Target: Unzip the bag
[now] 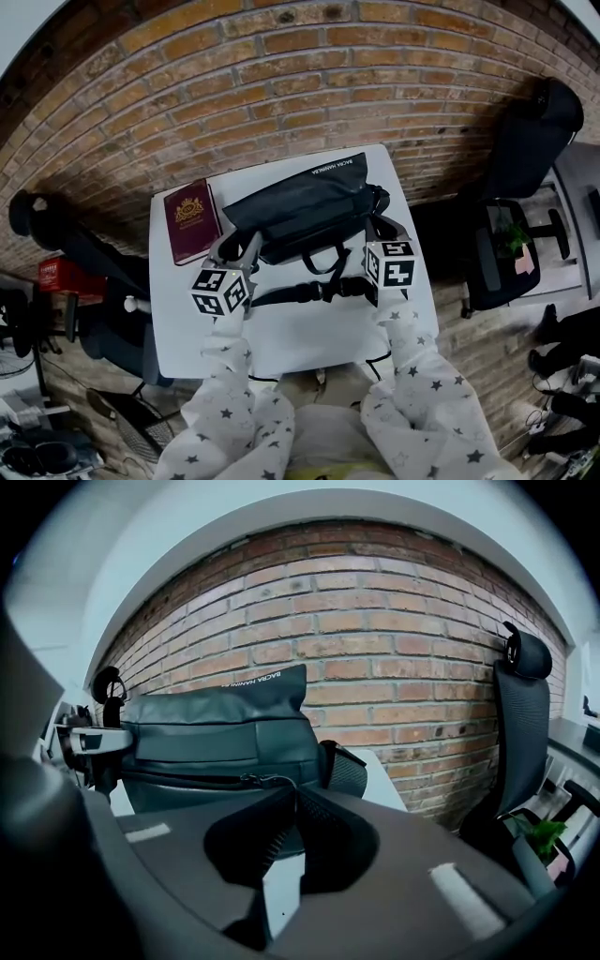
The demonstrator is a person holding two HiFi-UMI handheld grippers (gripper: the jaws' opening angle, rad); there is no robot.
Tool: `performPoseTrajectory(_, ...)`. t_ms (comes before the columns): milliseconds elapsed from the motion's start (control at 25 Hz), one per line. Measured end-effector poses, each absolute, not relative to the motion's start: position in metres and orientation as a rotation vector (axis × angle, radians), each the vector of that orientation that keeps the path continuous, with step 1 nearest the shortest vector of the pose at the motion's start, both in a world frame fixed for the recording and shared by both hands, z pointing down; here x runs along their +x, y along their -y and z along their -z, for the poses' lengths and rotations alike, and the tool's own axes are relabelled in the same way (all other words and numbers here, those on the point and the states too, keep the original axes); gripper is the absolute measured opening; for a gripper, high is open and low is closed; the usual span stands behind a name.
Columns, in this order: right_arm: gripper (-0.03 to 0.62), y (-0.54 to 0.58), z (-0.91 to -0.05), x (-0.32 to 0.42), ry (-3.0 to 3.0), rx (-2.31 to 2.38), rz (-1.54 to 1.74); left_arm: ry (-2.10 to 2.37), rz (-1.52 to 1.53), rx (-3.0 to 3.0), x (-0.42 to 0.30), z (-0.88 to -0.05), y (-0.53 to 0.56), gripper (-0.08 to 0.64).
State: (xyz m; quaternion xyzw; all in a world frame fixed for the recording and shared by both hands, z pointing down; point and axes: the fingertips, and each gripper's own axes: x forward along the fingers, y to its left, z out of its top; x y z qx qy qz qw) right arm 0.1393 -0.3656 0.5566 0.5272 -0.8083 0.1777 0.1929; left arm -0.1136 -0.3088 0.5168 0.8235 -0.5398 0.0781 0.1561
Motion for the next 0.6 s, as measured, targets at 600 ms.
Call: performPoseTrajectory(600, 0.018, 0.38, -0.557, 0.172, 2.192, 1.61, -0.53, 1.561, -0.217, 2.353, -0.116, -0.517, 0.308, 0.14)
